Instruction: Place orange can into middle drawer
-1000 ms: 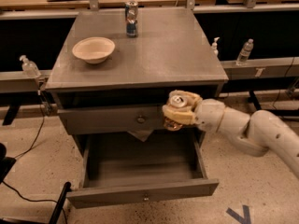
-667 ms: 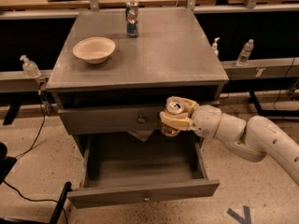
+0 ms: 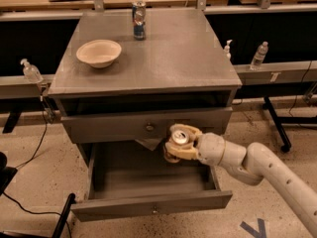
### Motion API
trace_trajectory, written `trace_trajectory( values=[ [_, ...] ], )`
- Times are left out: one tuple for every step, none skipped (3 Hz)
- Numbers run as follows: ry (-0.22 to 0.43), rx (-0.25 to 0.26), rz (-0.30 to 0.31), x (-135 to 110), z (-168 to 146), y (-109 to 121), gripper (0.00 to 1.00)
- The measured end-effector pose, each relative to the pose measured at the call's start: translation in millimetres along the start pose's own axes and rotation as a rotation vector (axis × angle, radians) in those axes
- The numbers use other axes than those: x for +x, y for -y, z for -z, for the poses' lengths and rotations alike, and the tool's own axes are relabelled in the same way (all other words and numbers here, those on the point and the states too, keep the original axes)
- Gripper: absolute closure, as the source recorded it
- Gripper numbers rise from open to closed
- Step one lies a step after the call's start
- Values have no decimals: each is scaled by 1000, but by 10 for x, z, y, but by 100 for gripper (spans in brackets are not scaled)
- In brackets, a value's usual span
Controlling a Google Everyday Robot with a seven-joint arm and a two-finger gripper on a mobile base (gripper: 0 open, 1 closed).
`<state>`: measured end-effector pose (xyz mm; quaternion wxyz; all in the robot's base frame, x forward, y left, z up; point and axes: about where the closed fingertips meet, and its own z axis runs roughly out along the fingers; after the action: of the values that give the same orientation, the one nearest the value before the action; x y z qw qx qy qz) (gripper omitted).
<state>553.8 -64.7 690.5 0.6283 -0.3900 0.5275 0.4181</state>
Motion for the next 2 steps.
trace_trajectory(
  values=[
    [20, -49, -1, 579, 131, -143, 100],
    [-41, -66, -4, 796, 118, -122, 100]
  ],
)
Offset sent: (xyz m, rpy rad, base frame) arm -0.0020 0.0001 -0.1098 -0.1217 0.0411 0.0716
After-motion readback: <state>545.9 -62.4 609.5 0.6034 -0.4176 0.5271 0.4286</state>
